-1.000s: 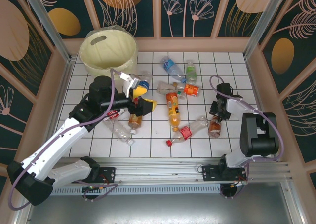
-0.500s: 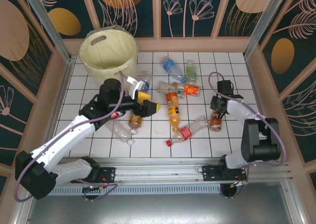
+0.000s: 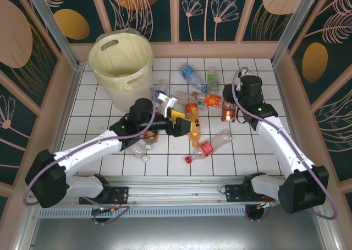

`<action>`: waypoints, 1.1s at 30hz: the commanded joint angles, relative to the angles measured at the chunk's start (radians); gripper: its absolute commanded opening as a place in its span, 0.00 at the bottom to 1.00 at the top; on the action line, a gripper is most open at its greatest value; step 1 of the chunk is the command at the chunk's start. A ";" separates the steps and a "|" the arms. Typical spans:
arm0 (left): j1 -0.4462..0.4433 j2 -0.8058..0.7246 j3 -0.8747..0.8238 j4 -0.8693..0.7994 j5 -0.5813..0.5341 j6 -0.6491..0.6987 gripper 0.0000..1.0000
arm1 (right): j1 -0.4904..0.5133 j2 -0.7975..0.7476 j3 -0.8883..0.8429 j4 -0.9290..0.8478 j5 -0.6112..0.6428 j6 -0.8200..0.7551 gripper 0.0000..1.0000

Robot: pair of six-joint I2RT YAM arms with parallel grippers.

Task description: Put the plastic bottles in the bin

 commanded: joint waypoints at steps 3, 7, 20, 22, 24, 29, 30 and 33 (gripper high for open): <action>-0.045 0.090 -0.007 0.221 -0.093 -0.046 0.99 | 0.064 -0.058 0.007 0.146 -0.209 0.140 0.35; -0.076 0.144 0.045 0.181 -0.164 -0.005 0.99 | 0.115 -0.084 -0.031 0.233 -0.291 0.217 0.35; -0.081 0.191 0.082 0.222 -0.179 -0.031 0.90 | 0.206 -0.119 -0.117 0.373 -0.396 0.317 0.35; -0.081 0.194 0.085 0.227 -0.171 -0.041 0.82 | 0.208 -0.119 -0.124 0.378 -0.398 0.319 0.35; -0.081 0.200 0.091 0.234 -0.154 -0.054 0.70 | 0.211 -0.121 -0.136 0.386 -0.398 0.321 0.35; -0.082 0.188 0.105 0.216 -0.135 -0.074 0.56 | 0.213 -0.121 -0.141 0.373 -0.380 0.308 0.36; -0.081 0.181 0.106 0.205 -0.137 -0.074 0.54 | 0.213 -0.121 -0.139 0.370 -0.377 0.304 0.36; -0.082 0.156 0.118 0.155 -0.160 -0.066 0.52 | 0.214 -0.123 -0.140 0.371 -0.378 0.300 0.46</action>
